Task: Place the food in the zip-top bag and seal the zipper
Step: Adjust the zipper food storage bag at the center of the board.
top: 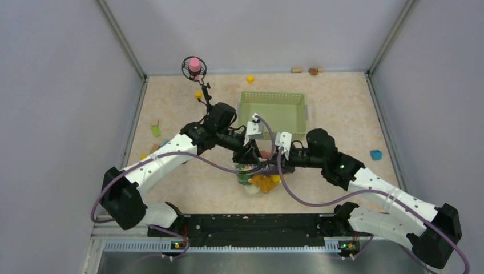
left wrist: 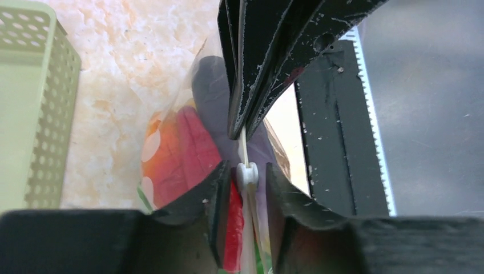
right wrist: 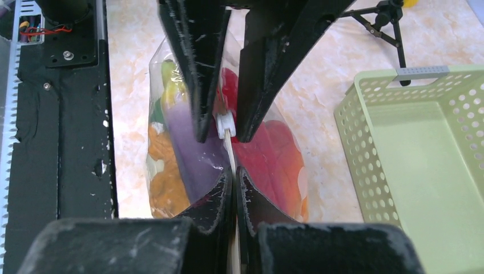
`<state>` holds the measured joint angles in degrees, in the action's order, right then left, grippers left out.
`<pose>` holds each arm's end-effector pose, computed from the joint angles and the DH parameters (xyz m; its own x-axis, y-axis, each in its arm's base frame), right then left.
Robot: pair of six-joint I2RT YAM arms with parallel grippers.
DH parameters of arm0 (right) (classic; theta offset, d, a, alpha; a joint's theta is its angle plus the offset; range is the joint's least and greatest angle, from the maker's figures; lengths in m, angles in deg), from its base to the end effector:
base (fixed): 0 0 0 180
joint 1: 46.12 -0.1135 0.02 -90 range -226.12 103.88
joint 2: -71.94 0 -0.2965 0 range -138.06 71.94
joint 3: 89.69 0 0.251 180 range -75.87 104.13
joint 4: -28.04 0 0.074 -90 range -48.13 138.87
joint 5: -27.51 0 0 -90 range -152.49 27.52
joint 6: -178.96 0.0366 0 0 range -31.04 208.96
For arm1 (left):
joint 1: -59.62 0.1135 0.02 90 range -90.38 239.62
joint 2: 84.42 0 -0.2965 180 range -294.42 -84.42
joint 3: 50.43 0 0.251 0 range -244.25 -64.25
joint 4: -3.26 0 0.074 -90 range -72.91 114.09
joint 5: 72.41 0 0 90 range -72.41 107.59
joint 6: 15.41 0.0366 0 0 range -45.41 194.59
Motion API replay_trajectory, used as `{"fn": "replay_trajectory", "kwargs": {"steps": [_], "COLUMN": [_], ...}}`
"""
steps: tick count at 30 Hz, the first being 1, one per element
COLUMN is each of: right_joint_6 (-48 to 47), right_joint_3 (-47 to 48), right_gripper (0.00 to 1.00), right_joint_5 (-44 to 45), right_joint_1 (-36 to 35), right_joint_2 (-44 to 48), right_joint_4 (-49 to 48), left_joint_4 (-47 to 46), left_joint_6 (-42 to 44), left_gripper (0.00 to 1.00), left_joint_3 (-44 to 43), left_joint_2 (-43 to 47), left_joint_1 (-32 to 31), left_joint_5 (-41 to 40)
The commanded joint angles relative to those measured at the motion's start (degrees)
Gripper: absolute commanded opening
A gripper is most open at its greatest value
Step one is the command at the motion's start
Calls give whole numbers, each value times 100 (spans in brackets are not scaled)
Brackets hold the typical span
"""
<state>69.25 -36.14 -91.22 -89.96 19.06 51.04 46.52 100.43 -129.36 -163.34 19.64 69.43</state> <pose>0.1250 0.1444 0.3125 0.0550 -0.3572 -0.9324 -0.9661 0.2167 -0.1400 0.1994 -0.2048 0.3383 -0.1082 0.4422 -0.8904 0.9811 -0.0970 -0.1674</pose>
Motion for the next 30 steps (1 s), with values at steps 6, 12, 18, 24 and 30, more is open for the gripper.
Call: {"fn": "replay_trajectory", "kwargs": {"steps": [6, 12, 18, 24, 30], "right_joint_6": [213, 316, 369, 554, 725], "right_joint_3": [-21, -54, -115, -272, -440], "right_gripper": [0, 0, 0, 0, 0], "right_joint_5": [-239, -299, -144, 900, 4135], "right_joint_1": [24, 28, 28, -10, -381], "right_joint_2": [133, 120, 130, 130, 233], "right_joint_4": [-822, -876, -873, -875, -649], "left_joint_4": [-163, -232, -228, -192, 297], "left_joint_6": [-182, -263, -396, -466, -111], "left_gripper": [48, 43, 23, 0, 0], "left_joint_3": [-199, -230, -281, -252, -168], "left_joint_2": [-101, -169, -241, -180, 62], "left_joint_1": [-12, -18, -14, -10, -11], "left_joint_5": [203, 112, -173, -501, -1214]}}
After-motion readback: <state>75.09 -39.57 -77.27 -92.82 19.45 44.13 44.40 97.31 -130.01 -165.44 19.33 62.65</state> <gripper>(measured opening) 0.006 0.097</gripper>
